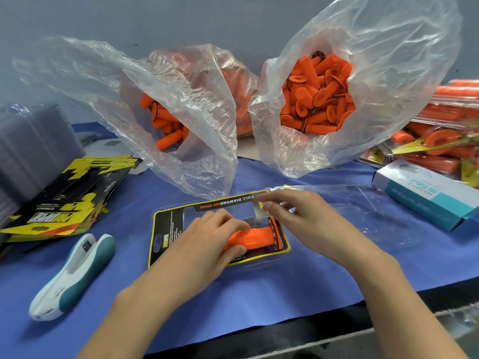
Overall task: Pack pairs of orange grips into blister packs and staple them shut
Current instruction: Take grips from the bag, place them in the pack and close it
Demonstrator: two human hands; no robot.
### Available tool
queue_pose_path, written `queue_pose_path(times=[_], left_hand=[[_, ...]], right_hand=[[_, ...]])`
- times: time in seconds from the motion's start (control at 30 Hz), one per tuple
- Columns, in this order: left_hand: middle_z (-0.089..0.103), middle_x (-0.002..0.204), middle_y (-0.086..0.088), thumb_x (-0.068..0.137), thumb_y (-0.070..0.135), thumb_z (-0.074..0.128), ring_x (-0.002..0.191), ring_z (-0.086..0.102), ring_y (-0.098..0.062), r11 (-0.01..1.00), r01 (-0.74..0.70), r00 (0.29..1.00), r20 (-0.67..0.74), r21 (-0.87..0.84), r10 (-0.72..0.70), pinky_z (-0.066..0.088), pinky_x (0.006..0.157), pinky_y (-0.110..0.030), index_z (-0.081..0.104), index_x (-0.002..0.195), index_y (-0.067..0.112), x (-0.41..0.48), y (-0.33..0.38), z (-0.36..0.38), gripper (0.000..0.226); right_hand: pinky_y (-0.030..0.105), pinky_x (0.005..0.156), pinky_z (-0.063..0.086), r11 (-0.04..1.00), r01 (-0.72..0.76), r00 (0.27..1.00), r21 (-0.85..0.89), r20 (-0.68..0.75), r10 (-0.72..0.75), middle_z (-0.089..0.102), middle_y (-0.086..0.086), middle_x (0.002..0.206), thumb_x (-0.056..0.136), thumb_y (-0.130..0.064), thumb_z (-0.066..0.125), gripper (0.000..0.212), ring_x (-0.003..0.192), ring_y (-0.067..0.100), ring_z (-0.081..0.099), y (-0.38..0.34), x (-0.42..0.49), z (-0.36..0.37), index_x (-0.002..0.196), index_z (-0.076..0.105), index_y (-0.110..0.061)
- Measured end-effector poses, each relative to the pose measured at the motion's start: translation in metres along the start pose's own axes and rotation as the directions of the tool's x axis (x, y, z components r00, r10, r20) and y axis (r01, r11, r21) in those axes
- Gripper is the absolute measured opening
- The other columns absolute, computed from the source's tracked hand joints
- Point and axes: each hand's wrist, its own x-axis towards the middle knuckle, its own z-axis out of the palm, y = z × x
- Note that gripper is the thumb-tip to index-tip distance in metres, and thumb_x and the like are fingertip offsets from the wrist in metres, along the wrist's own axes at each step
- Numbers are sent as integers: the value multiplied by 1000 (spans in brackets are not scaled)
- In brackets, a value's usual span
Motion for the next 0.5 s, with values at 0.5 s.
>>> queue_pose_path(times=[0.5], left_hand=[[54,115,17,100,46,46,105,46,-9,999,-21,1000,7,30,21,37,92,-29,54,125,34,-5,4,-6,29]], right_hand=[[40,110,31,940,26,996,-341,-73,-53,53,-3,141,103,-18,45,34,135,20,39,7,10,12,128,64,-29]])
